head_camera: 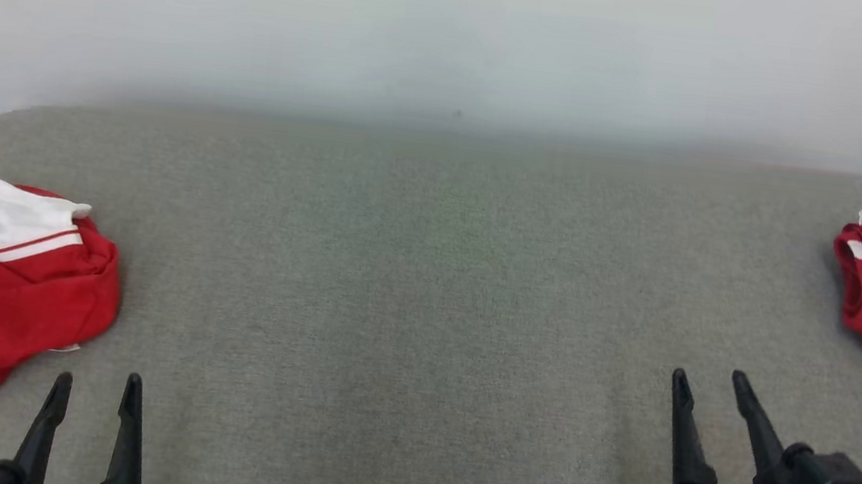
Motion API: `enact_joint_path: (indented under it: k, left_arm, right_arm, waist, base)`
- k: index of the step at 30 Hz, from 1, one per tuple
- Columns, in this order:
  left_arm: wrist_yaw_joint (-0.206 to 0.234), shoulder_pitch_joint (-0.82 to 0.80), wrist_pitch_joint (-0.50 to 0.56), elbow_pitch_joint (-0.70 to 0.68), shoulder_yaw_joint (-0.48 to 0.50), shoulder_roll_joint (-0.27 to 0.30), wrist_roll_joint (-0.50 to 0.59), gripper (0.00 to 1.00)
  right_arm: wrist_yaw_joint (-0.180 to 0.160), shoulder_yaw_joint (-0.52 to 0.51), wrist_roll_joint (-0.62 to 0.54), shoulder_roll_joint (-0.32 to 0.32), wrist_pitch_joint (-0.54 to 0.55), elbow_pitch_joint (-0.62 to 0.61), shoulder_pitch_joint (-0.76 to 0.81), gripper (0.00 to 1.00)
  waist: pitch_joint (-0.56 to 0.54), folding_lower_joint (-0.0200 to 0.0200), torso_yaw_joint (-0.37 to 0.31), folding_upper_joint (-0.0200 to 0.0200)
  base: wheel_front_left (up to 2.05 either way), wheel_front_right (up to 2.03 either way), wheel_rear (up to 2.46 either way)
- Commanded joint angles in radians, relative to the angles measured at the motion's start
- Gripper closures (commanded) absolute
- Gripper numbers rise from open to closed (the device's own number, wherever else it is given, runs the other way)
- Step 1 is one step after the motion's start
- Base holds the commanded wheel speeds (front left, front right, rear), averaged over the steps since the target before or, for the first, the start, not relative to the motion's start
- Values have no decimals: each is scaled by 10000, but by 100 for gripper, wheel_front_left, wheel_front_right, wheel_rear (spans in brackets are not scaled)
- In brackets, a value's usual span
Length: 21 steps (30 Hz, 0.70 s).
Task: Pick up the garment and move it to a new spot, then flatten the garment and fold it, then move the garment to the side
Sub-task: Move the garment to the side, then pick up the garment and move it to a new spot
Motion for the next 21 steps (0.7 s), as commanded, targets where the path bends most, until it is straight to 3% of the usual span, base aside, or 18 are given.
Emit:
enact_joint_path:
  k: [1,11,21]
  left_arm:
    - [8,120,-1,20,17,-3,-15,0]
    - [6,61,0,576,-121,38,64,0]
    - [8,-31,-1,740,-92,69,102,0]
  right_arm:
    - [-27,-24,-88,49,-43,-56,78,0]
    - [-28,-754,-452,795,-48,-972,1222,0]
    - [-28,-853,-661,975,-18,-1105,1572,0]
  waist:
    - [-181,2,162,1]
    - [-393,2,316,1]
    - [-512,2,329,1]
  base:
    - [0,0,0]
    - [0,0,0]
    - [0,0,0]
